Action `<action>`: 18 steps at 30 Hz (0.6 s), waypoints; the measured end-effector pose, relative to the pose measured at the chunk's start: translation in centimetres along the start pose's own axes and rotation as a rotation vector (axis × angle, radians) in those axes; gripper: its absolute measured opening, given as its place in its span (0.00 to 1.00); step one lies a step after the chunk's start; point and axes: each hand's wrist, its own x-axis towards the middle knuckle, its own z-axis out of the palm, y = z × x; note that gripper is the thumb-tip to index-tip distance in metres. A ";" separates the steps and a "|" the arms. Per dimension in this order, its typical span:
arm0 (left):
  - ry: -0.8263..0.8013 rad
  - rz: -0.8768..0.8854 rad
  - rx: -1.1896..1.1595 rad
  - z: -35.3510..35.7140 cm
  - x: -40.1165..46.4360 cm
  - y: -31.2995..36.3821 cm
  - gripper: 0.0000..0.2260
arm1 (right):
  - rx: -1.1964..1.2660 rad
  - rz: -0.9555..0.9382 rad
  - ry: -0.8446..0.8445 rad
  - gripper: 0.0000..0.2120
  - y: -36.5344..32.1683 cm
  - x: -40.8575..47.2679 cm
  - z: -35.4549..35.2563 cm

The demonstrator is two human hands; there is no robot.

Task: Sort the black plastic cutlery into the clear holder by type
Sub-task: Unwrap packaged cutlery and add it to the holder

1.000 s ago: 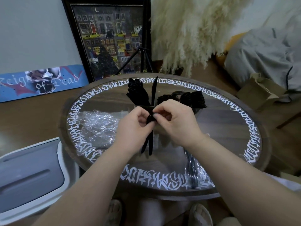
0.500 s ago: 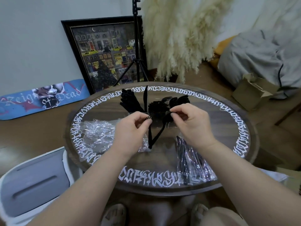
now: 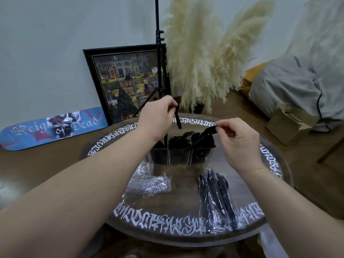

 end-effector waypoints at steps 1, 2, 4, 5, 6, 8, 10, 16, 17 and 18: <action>-0.031 -0.011 0.026 0.6 0.1 -0.2 0.08 | -0.005 -0.003 -0.004 0.05 0.1 0.1 0.0; -0.061 -0.024 0.050 1.2 0.1 -0.5 0.08 | -0.009 -0.008 -0.006 0.05 0.3 0.1 0.0; -0.119 -0.056 0.075 2.3 0.2 -1.0 0.08 | -0.015 -0.016 -0.006 0.05 0.7 0.1 0.0; -0.147 -0.072 0.081 2.9 0.2 -1.1 0.08 | -0.020 -0.019 -0.006 0.05 1.1 0.1 0.0; -0.181 -0.086 0.091 3.4 0.2 -1.3 0.08 | -0.028 -0.024 -0.006 0.05 1.4 0.1 0.0; -0.288 -0.097 0.136 4.4 -0.1 -1.8 0.09 | -0.044 -0.031 -0.007 0.05 2.1 0.0 0.1; -0.440 -0.096 0.199 5.4 -0.3 -2.3 0.12 | -0.051 -0.026 -0.006 0.06 2.7 0.0 0.1; -0.378 -0.032 0.268 5.2 0.0 -2.2 0.15 | -0.043 -0.036 0.043 0.06 3.5 0.7 -0.4; -0.298 0.000 0.271 4.6 0.3 -1.9 0.15 | -0.042 -0.040 0.046 0.06 3.6 0.8 -0.4; -0.223 0.026 0.262 3.8 0.5 -1.6 0.15 | -0.043 -0.041 0.046 0.06 3.7 0.9 -0.3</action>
